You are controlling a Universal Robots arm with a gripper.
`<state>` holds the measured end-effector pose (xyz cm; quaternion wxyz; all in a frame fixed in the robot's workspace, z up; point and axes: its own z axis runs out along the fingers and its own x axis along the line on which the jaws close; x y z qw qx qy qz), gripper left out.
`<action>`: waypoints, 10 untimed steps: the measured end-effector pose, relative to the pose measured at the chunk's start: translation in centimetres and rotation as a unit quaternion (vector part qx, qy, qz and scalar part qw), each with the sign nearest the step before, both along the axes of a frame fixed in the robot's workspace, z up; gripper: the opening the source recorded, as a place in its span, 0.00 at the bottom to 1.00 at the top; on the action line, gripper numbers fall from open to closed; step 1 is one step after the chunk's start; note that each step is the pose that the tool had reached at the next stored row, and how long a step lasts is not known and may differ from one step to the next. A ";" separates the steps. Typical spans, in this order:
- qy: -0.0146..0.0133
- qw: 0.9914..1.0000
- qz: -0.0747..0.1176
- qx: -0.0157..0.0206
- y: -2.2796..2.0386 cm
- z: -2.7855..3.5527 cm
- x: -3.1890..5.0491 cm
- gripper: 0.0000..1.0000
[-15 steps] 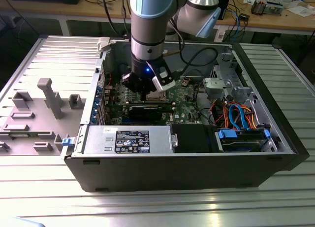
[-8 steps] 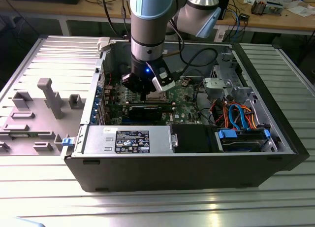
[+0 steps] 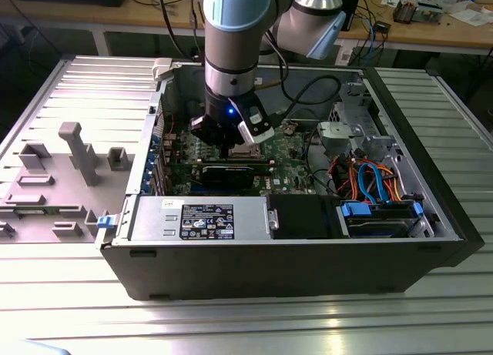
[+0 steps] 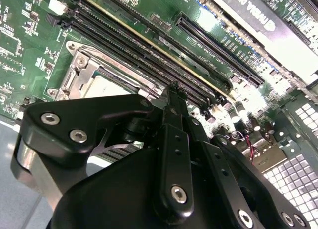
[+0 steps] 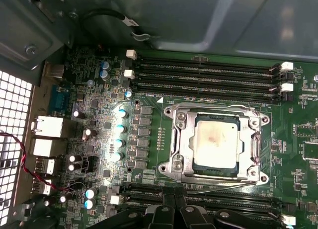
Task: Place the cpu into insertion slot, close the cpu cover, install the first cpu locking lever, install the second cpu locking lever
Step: 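Install the second cpu locking lever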
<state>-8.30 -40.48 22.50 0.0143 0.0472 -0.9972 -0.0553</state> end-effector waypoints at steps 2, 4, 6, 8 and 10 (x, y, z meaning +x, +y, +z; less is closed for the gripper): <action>0.000 1.000 0.000 0.002 -0.06 0.00 0.00 0.11; 0.000 1.000 0.000 0.008 -0.11 0.00 0.00 0.11; 0.000 1.000 0.000 0.019 -0.19 -0.01 0.00 0.11; 0.000 1.000 0.000 0.022 -0.29 -0.03 -0.01 0.11; 0.000 1.000 0.000 0.024 -0.47 -0.04 -0.02 0.11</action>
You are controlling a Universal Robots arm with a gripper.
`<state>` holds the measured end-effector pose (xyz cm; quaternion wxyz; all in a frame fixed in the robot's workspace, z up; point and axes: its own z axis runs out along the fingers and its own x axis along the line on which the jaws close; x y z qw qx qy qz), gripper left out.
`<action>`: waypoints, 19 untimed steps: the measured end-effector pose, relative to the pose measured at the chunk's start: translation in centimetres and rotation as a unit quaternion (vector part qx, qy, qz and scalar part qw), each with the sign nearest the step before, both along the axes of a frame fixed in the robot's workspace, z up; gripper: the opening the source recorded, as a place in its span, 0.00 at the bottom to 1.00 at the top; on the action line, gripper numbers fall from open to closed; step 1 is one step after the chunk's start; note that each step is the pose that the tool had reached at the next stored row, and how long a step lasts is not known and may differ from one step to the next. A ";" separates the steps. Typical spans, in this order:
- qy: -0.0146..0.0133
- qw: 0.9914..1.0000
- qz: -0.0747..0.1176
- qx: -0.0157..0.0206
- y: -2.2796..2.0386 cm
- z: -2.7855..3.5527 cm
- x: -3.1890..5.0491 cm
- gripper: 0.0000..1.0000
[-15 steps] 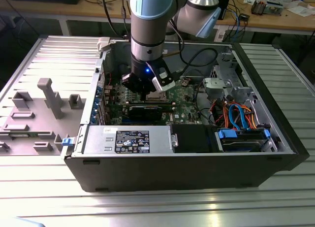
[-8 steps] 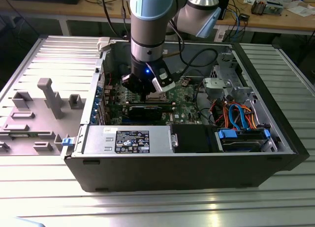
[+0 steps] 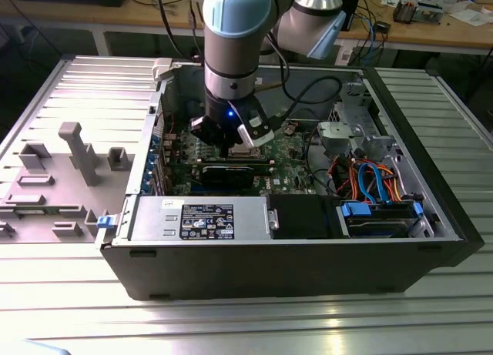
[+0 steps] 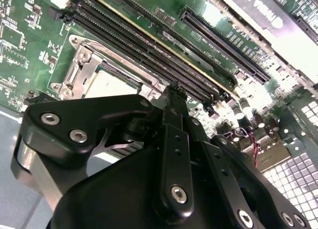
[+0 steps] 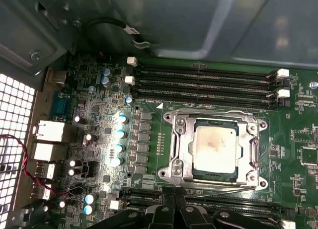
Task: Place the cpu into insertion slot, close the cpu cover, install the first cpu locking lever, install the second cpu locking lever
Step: 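Install the second cpu locking lever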
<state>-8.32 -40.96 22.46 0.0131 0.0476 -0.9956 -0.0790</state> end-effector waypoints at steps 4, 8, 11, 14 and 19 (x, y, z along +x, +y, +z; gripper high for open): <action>0.000 1.000 0.000 0.000 -0.16 -0.04 -0.02 0.11; 0.000 1.000 0.000 0.000 -0.23 -0.27 -0.03 0.11; 0.000 1.000 0.000 0.001 -0.31 -0.50 -0.03 0.11; 0.000 1.000 0.000 0.003 -0.34 -0.68 -0.12 0.11; 0.000 1.000 0.000 0.008 -0.33 -1.05 -0.25 0.11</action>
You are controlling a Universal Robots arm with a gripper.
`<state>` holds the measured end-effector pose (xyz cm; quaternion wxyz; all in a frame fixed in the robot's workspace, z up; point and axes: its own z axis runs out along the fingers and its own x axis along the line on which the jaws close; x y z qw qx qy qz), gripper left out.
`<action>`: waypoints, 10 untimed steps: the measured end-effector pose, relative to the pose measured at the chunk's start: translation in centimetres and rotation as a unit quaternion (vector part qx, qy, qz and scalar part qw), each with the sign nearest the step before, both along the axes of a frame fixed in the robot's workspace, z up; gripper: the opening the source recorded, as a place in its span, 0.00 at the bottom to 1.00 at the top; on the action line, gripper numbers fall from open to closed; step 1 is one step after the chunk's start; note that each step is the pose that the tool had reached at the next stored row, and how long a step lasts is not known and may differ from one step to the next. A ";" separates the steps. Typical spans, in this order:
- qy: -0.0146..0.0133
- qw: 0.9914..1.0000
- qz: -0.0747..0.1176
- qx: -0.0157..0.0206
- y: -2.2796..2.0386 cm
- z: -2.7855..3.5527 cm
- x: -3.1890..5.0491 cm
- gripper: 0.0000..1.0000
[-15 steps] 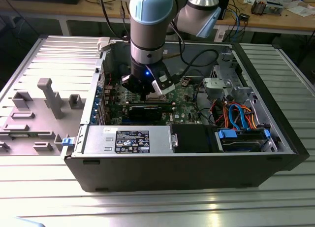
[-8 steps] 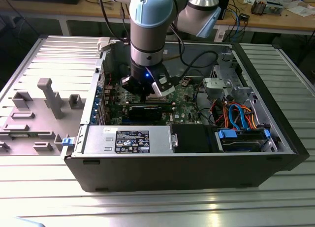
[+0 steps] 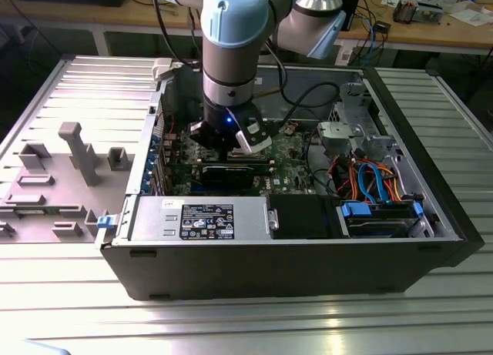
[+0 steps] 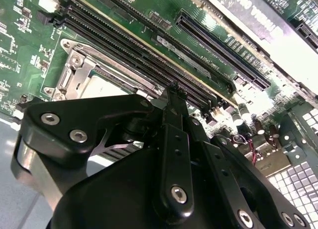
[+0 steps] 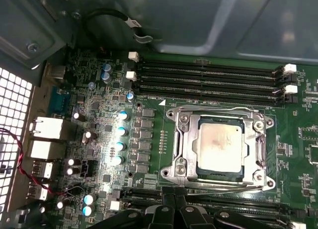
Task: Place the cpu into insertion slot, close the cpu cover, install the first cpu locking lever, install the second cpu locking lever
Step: 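Install the second cpu locking lever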
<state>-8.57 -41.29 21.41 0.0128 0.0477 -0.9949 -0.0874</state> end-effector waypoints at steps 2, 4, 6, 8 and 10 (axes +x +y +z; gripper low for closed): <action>0.000 1.000 0.000 0.004 0.00 -0.12 0.00 0.11; 0.000 1.000 0.000 0.006 0.00 -0.15 0.01 0.11; 0.000 1.000 0.000 0.007 0.00 -0.16 0.00 0.11; 0.000 1.000 0.000 0.008 0.00 -0.18 0.00 0.11; 0.000 1.000 0.000 0.009 0.00 -0.19 -0.02 0.11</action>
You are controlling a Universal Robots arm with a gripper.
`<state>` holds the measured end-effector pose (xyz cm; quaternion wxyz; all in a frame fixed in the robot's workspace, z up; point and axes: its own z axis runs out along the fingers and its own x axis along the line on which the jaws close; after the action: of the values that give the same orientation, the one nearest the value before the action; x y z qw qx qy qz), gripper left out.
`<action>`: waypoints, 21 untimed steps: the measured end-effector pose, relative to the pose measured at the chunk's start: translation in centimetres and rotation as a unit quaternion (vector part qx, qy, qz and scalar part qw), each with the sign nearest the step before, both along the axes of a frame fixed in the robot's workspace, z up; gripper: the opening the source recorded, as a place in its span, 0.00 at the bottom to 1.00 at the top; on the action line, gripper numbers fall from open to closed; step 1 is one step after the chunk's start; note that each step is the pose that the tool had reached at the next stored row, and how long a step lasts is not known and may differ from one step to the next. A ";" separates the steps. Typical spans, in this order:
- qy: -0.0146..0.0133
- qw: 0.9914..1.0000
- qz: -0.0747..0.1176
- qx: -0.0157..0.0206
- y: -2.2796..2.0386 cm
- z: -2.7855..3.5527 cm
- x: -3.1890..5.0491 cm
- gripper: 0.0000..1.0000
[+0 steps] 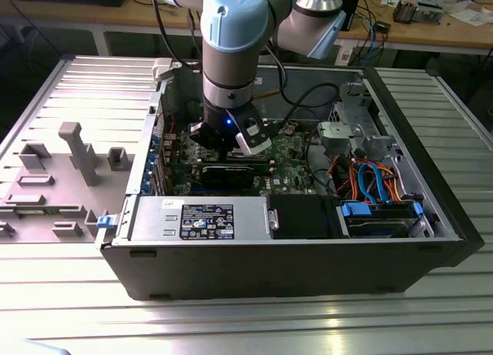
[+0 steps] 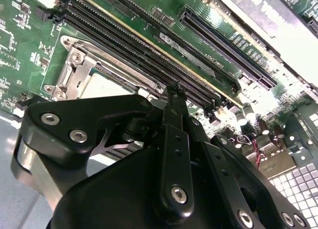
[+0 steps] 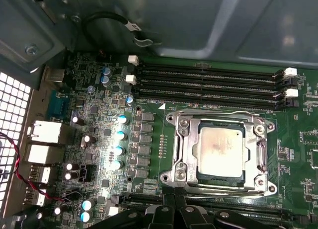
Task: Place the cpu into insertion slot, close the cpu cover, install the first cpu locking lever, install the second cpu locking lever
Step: 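Install the second cpu locking lever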
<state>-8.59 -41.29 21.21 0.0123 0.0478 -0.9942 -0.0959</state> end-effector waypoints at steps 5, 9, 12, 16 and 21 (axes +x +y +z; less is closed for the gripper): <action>0.000 1.000 0.000 0.005 0.01 -0.07 -0.08 0.11; 0.000 1.000 0.000 0.007 0.00 -0.16 -0.09 0.11; 0.000 1.000 0.000 0.007 0.00 -0.24 -0.14 0.11; 0.000 1.000 0.000 0.007 0.00 -0.42 -0.22 0.11; 0.000 1.000 0.000 0.008 0.01 -0.56 -0.24 0.11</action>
<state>-8.83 -41.28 20.66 0.0120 0.0479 -0.9933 -0.1041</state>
